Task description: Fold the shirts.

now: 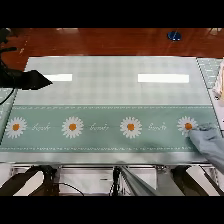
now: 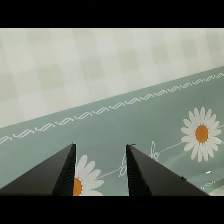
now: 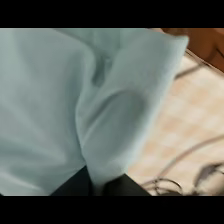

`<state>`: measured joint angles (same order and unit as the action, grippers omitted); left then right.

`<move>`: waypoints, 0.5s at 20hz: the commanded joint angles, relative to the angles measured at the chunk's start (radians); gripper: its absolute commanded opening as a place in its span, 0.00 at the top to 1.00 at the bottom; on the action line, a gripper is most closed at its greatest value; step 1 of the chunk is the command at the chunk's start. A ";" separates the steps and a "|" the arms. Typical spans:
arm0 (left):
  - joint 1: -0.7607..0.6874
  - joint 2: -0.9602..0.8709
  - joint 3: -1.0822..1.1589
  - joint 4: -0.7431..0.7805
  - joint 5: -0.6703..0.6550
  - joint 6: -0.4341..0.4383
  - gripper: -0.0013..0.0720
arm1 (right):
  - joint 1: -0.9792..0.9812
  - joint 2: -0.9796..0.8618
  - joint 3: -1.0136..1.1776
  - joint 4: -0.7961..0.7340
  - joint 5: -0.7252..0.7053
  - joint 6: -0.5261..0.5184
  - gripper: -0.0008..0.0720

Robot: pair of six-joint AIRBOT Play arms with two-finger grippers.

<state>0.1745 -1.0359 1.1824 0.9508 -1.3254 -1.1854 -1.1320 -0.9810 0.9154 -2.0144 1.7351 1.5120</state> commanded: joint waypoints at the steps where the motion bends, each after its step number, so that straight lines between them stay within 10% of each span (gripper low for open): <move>1: 0.000 0.000 0.001 0.000 0.027 -0.001 0.44 | -0.026 0.001 -0.148 -0.194 -0.078 0.045 0.94; 5: 0.003 0.000 0.001 0.000 0.079 -0.001 0.44 | -0.140 0.001 -0.251 -0.168 -0.211 -0.021 0.24; 10: 0.008 0.000 0.001 0.000 0.094 -0.001 0.44 | -0.234 0.001 -0.213 -0.313 -0.502 0.236 0.32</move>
<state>0.1806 -1.0359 1.1824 0.9508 -1.2438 -1.1858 -1.3254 -0.9806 0.6861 -2.2738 1.4326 1.5806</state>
